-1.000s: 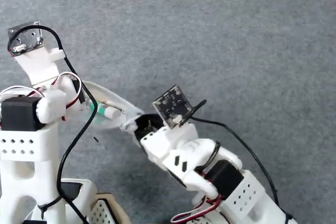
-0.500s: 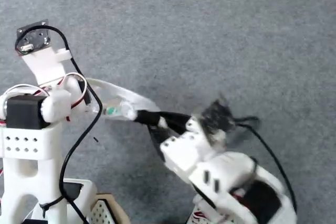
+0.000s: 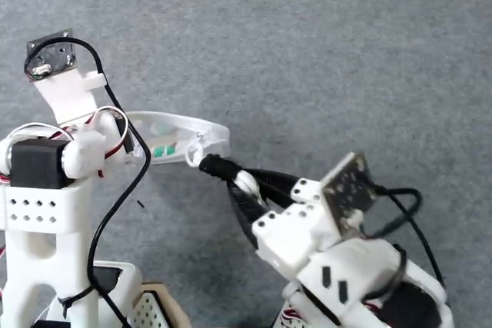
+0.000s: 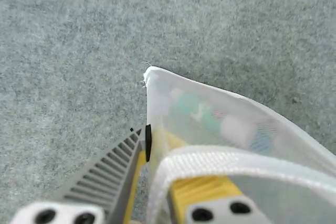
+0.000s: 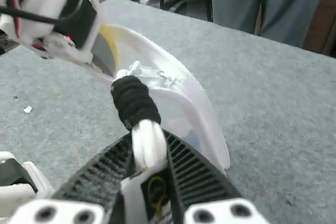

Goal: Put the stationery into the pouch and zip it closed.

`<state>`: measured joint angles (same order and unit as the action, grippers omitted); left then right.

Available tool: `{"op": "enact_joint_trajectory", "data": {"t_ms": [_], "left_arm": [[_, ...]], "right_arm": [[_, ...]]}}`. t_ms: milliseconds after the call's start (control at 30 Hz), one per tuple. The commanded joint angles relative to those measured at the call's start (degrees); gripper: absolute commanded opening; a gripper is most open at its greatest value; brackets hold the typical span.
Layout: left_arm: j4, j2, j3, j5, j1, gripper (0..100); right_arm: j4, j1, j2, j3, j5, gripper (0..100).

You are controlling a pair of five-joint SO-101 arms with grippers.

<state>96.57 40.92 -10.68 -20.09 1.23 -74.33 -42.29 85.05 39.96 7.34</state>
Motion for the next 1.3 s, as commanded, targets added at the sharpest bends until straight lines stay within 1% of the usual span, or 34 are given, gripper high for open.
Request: {"op": "enact_joint_trajectory", "data": {"t_ms": [0, 133, 267, 467, 600, 900, 1033, 1167, 1267], "left_arm": [[-0.8, 1.1, 2.4, -0.4, -0.2, 3], [-0.8, 1.1, 2.3, -0.4, -0.2, 3], [-0.8, 1.1, 2.3, -0.4, -0.2, 3], [-0.8, 1.1, 2.2, -0.3, -0.2, 3], [-0.8, 1.1, 2.2, -0.3, -0.2, 3], [-0.8, 1.1, 2.2, -0.3, -0.2, 3], [-0.8, 1.1, 2.2, -0.3, -0.2, 3], [-0.8, 1.1, 2.2, -0.3, -0.2, 3], [-0.8, 1.1, 2.2, -0.3, -0.2, 3]], "right_arm": [[-2.5, 0.2, 0.0, -6.3, -1.7, 1.4], [-7.3, 0.2, 0.0, -11.7, -6.0, 1.4], [-10.5, 0.2, 0.0, -17.4, -6.3, 1.4], [-12.0, 0.3, 0.0, -21.8, -6.4, 1.4], [-12.4, 1.7, 0.0, -22.1, -6.4, 1.4], [-12.5, 1.8, 0.0, -21.8, -6.4, 1.8], [-16.4, 2.0, 0.0, -21.7, -6.4, 1.9], [-16.9, 2.0, 0.0, -21.4, -6.4, 2.0], [-17.1, 2.0, 0.0, -21.4, -6.4, 6.8]]}}
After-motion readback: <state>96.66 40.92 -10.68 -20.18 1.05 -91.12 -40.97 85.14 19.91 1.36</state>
